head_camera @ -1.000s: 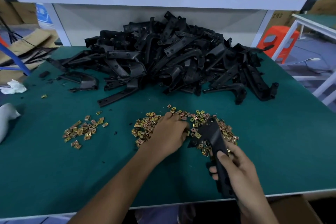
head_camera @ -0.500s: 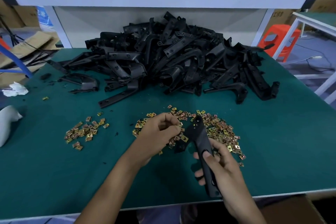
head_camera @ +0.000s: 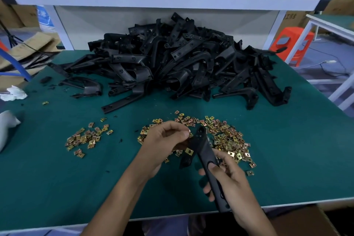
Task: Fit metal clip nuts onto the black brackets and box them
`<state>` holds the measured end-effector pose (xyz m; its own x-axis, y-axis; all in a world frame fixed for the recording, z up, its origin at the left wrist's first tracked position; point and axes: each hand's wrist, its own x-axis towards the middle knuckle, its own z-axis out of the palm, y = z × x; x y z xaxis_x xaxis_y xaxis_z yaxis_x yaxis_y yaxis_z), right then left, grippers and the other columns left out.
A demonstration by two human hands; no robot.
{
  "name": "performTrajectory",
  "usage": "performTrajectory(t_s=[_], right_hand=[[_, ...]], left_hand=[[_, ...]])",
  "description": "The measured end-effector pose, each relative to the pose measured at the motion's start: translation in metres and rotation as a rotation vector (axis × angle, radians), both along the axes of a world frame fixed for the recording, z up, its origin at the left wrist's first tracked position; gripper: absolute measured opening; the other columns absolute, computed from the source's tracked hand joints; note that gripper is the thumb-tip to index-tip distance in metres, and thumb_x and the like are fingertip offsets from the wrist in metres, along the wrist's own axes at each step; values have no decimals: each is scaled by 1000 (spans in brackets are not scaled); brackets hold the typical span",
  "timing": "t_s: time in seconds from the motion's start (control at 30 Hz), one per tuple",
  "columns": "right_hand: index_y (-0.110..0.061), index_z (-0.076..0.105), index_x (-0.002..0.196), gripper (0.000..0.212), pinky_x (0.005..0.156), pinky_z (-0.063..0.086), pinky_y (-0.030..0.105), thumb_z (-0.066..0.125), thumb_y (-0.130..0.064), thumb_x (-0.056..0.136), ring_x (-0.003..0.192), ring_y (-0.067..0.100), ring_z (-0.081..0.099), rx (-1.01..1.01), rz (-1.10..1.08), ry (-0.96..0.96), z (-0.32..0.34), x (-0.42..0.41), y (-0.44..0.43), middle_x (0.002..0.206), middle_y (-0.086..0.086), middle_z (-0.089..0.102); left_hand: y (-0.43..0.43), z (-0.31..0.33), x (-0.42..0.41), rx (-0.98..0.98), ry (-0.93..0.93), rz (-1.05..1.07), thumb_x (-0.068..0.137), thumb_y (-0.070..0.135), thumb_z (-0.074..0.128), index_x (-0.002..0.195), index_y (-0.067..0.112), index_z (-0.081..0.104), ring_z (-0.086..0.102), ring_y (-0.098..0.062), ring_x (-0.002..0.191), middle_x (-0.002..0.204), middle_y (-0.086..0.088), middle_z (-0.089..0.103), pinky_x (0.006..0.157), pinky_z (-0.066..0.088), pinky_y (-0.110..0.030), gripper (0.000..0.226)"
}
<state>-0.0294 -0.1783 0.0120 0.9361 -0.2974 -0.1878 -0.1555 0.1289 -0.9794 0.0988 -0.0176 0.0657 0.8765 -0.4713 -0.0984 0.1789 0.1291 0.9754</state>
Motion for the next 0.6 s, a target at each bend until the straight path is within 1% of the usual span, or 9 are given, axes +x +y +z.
performTrajectory(t_s=[0.07,0.17,0.27,0.4,0.5,0.6], right_hand=[[-31,60,128,31,45,51,35,55,-12,104,56,30,63,-25,5,6,0,1,1,91,15,75],[-31,58,129,32,46,52,35,54,-11,104,56,29,63,-62,9,2,1,1,2,91,14,75],[-32,58,131,34,46,52,36,54,-11,104,57,29,64,-82,18,8,1,1,2,91,13,75],[-36,58,130,34,48,53,36,54,-13,104,57,28,64,-103,22,21,1,1,5,91,11,75],[-39,58,128,35,49,53,37,55,-14,104,57,27,64,-136,8,21,0,1,5,91,9,75],[-44,57,126,37,49,53,37,55,-15,104,57,27,65,-177,9,19,0,2,8,89,7,75]], left_hand=[[-1,-1,-1,-7,22,15,88,0,72,81,19,78,67,-12,71,81,-4,74,63,54,-21,21],[-2,-1,-2,13,49,46,88,2,72,86,18,81,68,-11,71,81,-4,75,61,53,-20,18],[-4,-1,-4,11,77,88,87,2,73,84,18,81,68,-12,68,79,-5,75,58,53,-21,18],[-4,-1,-4,22,86,112,85,1,75,79,19,79,69,-11,68,80,-5,75,59,53,-19,19],[-3,-2,-5,66,71,118,84,2,76,74,21,78,69,-6,69,80,-1,76,60,52,-15,21],[-1,0,-5,112,74,96,84,3,77,72,25,78,68,-6,70,79,1,75,60,52,-17,25]])
